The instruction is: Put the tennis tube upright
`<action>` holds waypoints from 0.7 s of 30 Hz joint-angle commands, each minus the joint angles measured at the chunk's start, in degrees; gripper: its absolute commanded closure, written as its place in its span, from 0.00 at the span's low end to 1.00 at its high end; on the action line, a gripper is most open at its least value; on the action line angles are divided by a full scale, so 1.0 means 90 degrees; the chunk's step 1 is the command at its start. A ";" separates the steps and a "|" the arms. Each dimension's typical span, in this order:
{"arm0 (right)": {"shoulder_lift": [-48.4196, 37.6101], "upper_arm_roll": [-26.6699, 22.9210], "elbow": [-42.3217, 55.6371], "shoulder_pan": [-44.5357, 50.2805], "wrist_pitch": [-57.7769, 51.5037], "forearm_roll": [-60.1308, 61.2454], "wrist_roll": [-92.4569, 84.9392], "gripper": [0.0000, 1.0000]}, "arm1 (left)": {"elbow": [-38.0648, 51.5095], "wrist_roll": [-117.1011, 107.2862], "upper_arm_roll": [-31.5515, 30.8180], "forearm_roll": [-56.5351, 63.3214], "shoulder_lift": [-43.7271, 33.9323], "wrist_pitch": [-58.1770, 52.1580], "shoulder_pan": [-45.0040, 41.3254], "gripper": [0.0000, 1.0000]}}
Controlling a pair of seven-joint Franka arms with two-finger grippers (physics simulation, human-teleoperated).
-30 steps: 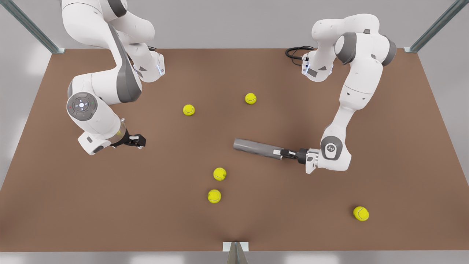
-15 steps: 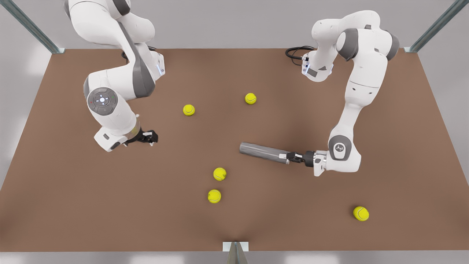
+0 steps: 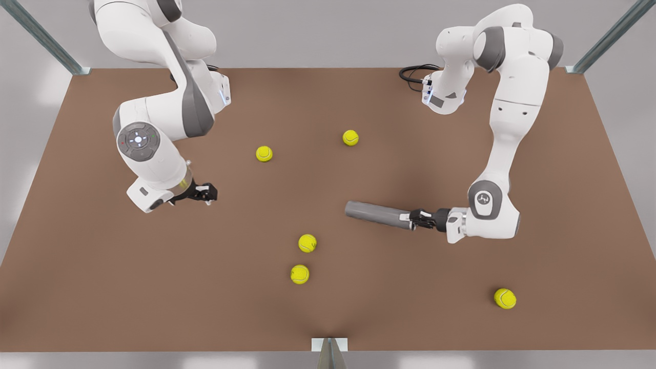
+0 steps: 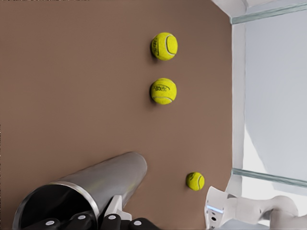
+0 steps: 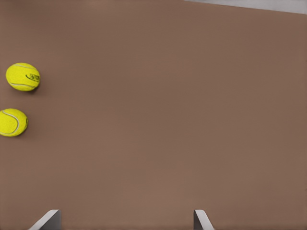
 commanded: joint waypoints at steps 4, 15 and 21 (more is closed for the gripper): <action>-0.0001 -0.0029 0.0000 -0.0045 -0.0010 0.0000 0.0000 0.00 | 0.0000 -0.0084 -0.0002 0.0892 -0.0148 0.0138 0.0000 0.79; 0.0009 -0.0048 -0.0010 -0.0407 -0.0010 0.0000 0.0000 0.00 | 0.0000 -0.0377 0.0174 0.1839 -0.0783 0.0148 0.0000 0.79; 0.0009 -0.0039 -0.0010 -0.0456 0.0000 -0.0029 0.0000 0.00 | -0.0010 -0.0650 0.0349 0.2289 -0.1203 0.0089 0.0010 0.79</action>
